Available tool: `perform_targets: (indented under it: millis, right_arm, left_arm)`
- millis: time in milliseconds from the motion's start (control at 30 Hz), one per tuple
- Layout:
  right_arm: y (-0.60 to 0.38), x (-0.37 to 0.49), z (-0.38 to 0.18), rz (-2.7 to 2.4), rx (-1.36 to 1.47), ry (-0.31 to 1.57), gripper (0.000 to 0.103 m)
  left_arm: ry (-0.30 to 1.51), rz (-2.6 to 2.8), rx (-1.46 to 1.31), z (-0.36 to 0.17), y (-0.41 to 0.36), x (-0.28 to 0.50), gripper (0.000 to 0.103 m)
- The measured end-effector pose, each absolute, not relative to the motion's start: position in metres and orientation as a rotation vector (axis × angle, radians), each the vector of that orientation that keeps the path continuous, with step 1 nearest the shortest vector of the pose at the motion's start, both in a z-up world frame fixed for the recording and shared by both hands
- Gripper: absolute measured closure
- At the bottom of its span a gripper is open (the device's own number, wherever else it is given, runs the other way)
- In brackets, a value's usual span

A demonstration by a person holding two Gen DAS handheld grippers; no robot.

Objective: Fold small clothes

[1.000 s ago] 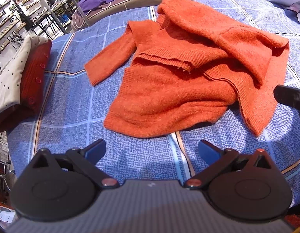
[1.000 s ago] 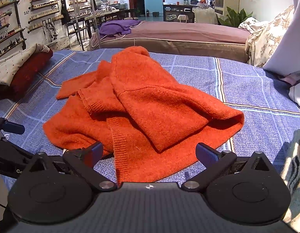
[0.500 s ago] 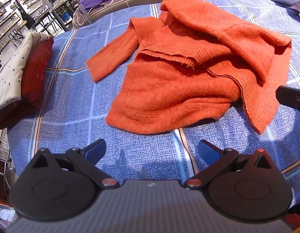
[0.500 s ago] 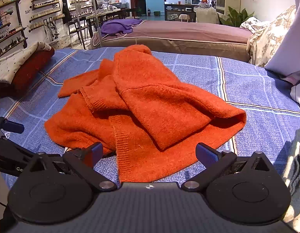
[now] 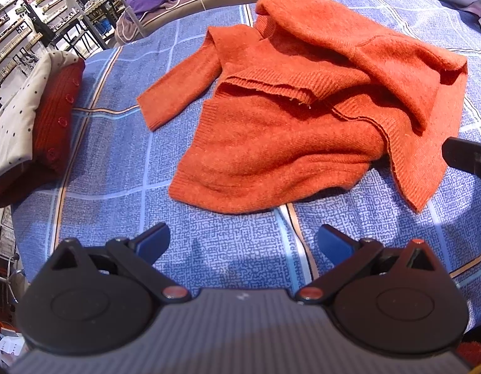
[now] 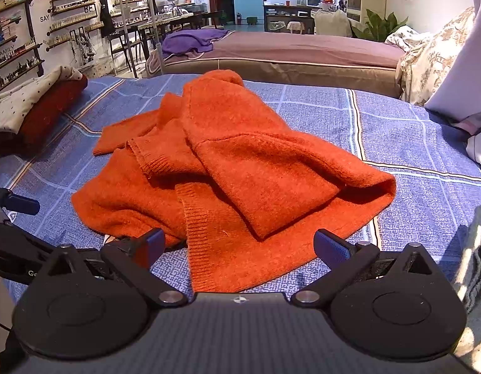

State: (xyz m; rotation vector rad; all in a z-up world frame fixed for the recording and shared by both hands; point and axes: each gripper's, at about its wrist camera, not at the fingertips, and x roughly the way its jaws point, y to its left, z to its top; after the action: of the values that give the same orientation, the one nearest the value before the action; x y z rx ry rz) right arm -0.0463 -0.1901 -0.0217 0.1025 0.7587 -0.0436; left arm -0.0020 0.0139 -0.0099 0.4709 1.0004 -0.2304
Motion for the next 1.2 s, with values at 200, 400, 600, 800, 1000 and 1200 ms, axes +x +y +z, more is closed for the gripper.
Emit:
perform_targets:
  millis: [200,400,600,800,1000,1200]
  right_arm:
    - [-0.1887,-0.0464,-0.0228,-0.044,0.102,0.762,0.000]
    - [-0.1880,-0.0467,-0.0238,-0.043,0.101,0.763,0.000]
    - [-0.1874,-0.0468,-0.0241,-0.042,0.099,0.763,0.000]
    - [-0.1866,-0.0470,-0.0239,-0.040,0.098,0.765,0.000]
    - [-0.1866,-0.0469,-0.0241,-0.041,0.098,0.766,0.000]
    - [-0.1868,-0.0468,-0.0246,-0.041,0.100,0.767,0.000]
  left_arm:
    - [1.002,-0.226,0.471,-0.0112,0.0145,-0.0018,0.000]
    - [1.004,-0.234,0.477,-0.0127,0.0144,-0.0032,0.000]
    - [1.008,-0.234,0.477,-0.0134,0.0142,-0.0030,0.000]
    - [1.007,-0.232,0.474,-0.0129,0.0149,-0.0025,0.000]
    - [1.009,-0.228,0.476,-0.0137,0.0158,-0.0020,0.000]
    - [1.011,-0.225,0.474,-0.0148,0.0174,-0.0018,0.000]
